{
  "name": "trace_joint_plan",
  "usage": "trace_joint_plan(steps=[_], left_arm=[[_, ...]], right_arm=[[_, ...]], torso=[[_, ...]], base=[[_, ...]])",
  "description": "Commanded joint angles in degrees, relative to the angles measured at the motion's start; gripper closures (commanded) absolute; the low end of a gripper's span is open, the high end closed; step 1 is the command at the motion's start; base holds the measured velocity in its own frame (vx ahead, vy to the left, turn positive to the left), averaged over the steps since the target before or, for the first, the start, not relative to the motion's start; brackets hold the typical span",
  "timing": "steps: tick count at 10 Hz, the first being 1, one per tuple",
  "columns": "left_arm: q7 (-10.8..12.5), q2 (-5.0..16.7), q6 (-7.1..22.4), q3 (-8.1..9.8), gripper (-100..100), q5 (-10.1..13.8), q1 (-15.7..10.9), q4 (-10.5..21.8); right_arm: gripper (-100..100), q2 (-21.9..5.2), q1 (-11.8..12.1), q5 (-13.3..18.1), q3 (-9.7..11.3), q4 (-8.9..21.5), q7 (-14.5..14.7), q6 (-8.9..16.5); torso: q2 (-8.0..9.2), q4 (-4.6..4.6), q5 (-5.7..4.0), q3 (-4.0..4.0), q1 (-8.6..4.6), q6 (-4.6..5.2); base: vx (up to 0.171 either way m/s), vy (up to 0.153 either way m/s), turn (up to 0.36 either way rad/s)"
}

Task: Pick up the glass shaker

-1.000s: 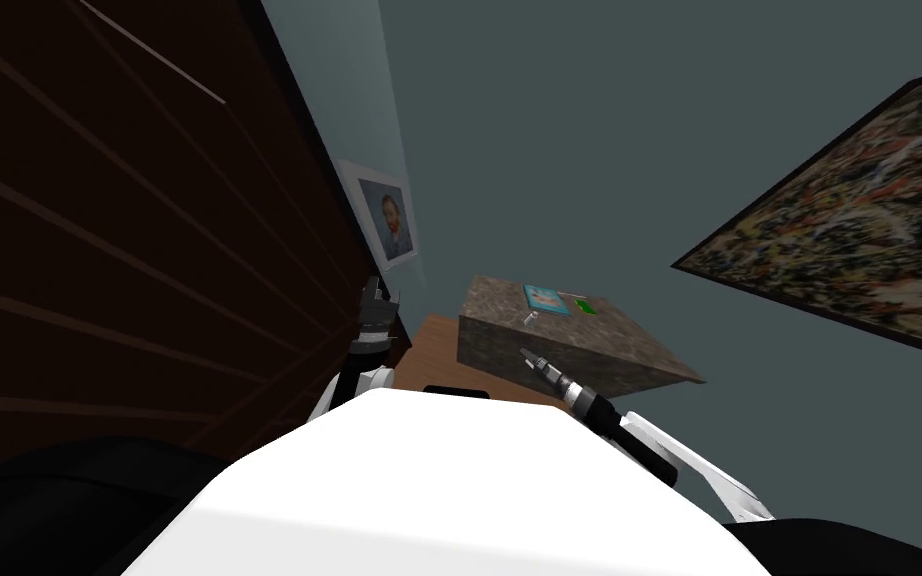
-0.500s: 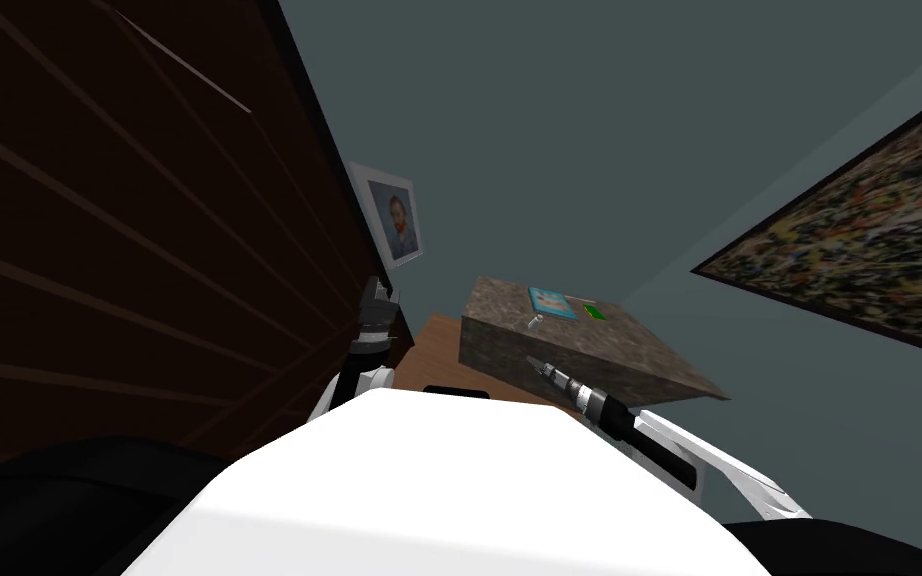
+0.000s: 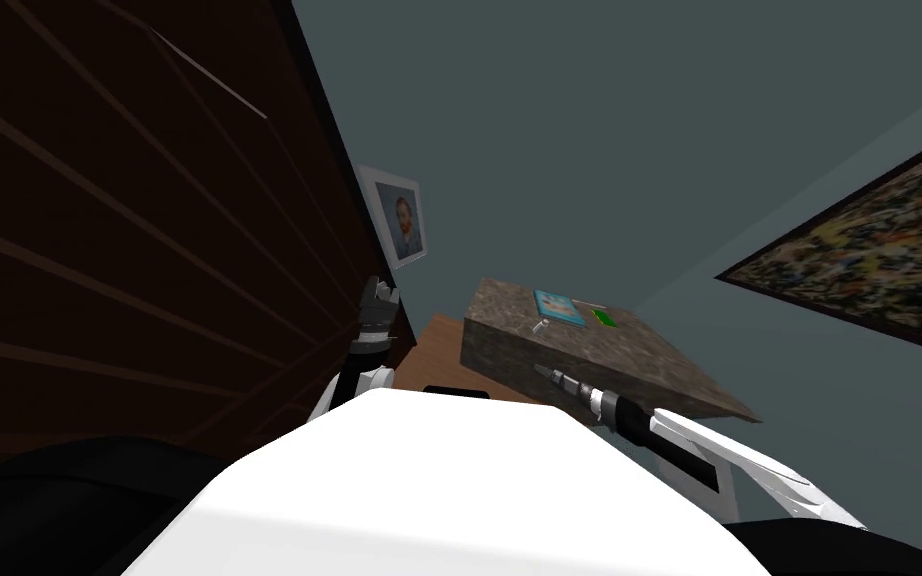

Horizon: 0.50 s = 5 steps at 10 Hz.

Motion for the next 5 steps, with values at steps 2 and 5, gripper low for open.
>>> trace_joint_plan(steps=[2,5], left_arm=[[0.00,0.00,0.00,0.00,0,0.00,0.00,0.00],[0.00,0.00,0.00,0.00,0,0.00,0.00,0.00]], right_arm=[[-100,-4.58,0.49,0.94,0.35,1.48,0.26,0.43],[-100,-8.98,0.76,1.57,0.61,2.50,0.52,0.61]], torso=[[0.01,0.00,0.00,0.00,0.01,0.02],[-0.03,-0.01,0.01,-0.02,0.02,0.01]], base=[[0.041,-0.005,0.068],[0.044,-0.006,0.058]])
